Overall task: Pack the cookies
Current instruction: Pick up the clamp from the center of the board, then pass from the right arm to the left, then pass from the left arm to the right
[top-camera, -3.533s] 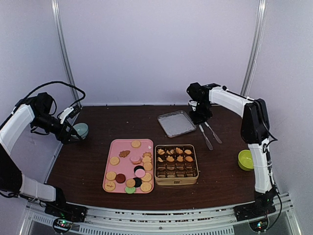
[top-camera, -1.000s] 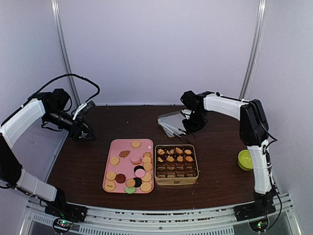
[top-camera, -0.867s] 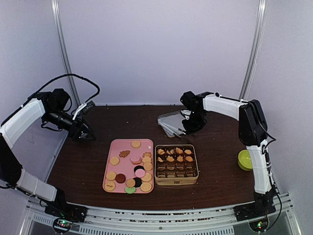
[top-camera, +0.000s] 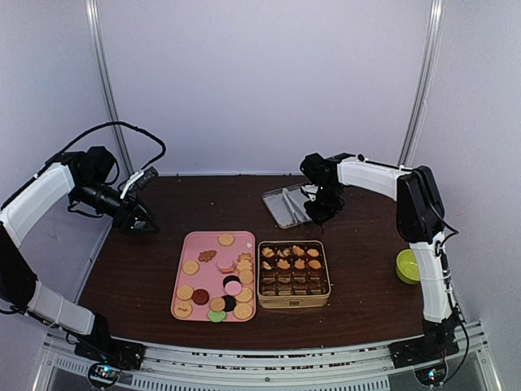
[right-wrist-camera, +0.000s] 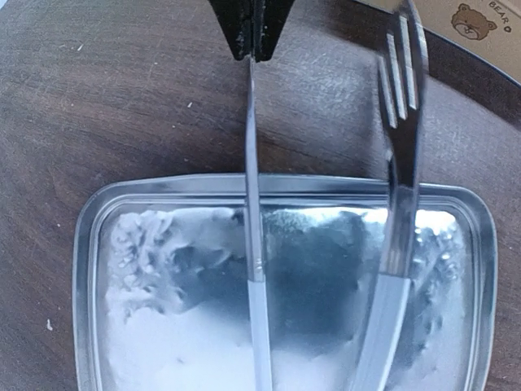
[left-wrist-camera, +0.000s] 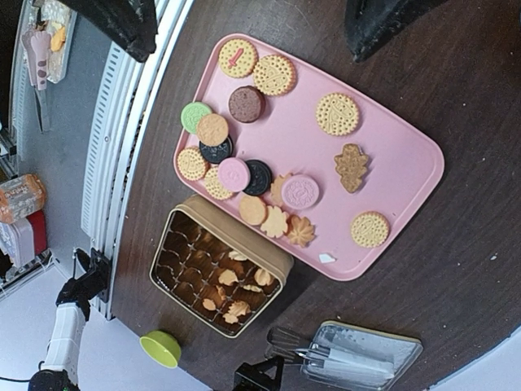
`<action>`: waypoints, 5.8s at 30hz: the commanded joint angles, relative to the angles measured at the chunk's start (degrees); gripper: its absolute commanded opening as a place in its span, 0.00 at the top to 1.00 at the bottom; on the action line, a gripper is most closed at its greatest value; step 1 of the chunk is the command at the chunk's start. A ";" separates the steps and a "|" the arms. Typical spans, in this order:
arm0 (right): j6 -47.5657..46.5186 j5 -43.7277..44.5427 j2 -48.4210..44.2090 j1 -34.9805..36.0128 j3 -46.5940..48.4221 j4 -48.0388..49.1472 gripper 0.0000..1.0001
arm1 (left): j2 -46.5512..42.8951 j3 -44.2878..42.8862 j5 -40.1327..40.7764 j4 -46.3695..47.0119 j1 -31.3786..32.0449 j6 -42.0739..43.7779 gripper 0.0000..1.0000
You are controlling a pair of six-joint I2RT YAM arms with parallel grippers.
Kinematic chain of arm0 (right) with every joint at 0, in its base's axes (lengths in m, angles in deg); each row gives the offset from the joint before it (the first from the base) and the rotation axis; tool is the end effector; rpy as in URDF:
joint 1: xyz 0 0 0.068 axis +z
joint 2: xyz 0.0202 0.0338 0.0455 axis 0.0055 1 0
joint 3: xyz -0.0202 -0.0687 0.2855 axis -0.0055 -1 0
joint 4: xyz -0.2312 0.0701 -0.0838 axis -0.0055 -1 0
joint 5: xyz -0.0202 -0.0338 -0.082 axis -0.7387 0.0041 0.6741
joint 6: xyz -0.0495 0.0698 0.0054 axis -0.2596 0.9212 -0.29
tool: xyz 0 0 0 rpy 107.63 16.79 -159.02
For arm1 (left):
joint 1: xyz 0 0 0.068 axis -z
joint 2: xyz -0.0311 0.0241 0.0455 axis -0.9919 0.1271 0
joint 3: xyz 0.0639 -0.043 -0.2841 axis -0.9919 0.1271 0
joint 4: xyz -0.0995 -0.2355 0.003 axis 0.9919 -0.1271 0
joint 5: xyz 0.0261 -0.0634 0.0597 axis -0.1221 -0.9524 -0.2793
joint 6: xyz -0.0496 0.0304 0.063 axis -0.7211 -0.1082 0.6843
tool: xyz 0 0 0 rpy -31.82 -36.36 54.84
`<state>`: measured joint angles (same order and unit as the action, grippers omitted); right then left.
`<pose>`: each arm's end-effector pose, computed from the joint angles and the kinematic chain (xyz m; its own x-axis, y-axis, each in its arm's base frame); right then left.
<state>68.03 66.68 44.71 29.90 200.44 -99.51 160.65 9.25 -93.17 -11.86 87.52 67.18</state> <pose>0.4243 0.2413 0.1663 -0.8892 -0.3909 -0.2377 -0.4083 0.9124 0.0272 0.2267 -0.0761 0.3132 -0.6474 0.4380 -0.6237 0.7554 0.4777 -0.4486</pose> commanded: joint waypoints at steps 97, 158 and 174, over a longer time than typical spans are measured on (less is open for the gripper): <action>27.43 -57.64 -16.25 19.39 -4.42 66.29 0.22 | 6.71 -7.74 -18.15 -23.81 8.81 20.96 1.00; 19.73 -40.58 -17.98 24.01 -5.07 58.88 0.80 | 4.64 -8.01 -4.55 -15.51 9.00 10.86 0.59; 9.20 -16.43 -26.15 31.66 -22.17 55.89 0.76 | -5.46 -4.27 19.29 5.15 -10.68 -5.49 0.03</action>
<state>80.69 42.24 19.01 58.33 178.51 -43.22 157.94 3.15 -81.28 -13.26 79.78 65.41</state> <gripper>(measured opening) 0.240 0.937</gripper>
